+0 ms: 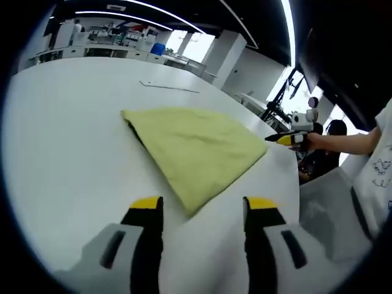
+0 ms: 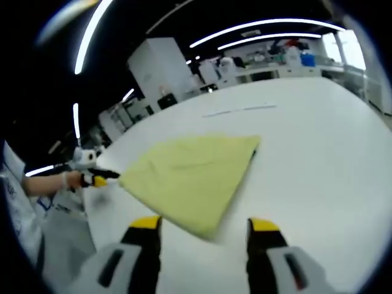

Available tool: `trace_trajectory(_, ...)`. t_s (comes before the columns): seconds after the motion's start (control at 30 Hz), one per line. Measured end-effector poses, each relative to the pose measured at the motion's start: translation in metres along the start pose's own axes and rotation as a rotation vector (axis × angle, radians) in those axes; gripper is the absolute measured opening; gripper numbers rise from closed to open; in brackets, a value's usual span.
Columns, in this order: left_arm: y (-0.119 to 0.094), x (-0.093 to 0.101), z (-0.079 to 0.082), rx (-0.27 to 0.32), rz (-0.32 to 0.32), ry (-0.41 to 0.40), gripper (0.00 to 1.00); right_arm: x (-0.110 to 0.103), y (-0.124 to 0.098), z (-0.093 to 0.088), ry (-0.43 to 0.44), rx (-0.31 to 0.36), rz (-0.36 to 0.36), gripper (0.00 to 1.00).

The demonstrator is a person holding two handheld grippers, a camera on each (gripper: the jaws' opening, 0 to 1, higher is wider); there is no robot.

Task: Fold the garment on the visible template until the final outline fits inside the template.

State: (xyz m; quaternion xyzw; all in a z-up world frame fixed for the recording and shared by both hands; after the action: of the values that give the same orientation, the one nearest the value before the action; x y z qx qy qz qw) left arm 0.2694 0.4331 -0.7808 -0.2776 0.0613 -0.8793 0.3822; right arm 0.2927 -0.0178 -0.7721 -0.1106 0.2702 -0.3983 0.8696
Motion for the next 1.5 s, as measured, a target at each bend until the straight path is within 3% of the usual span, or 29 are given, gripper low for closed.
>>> trace_trajectory(0.3,-0.001,-0.001,-0.006,0.005,0.015,-0.013,0.34,-0.001,0.001,-0.007,-0.104,-0.057,0.013,0.36)
trace_trajectory(0.6,0.0,-0.002,-0.009,0.001,0.024,-0.016,0.23,0.003,0.002,-0.011,-0.187,-0.066,0.035,0.14)
trace_trajectory(1.0,0.001,-0.007,-0.01,0.002,0.036,-0.017,0.07,0.011,0.008,-0.017,-0.198,-0.076,0.027,0.07)
trace_trajectory(1.13,0.001,-0.009,-0.01,0.005,0.043,-0.018,0.05,0.009,0.008,-0.015,-0.198,-0.056,0.026,0.0)
trace_trajectory(1.5,-0.002,-0.007,-0.01,0.002,0.037,-0.011,0.0,0.009,0.003,-0.011,-0.22,-0.055,0.027,0.0)
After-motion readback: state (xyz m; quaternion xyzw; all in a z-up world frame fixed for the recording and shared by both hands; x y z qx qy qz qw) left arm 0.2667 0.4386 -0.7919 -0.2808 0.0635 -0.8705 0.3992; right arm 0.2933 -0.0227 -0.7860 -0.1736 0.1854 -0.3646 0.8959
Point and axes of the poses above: the point that each gripper's makers call its tool centre point, and the gripper's own axes: y roughly forward along the fingers, x roughly to its right, z roughly out of its top, the point moved 8 cm from there along -y, roughly backward along the fingers, and after that the axes turned 12 degrees about x, right-handed, at the moved point
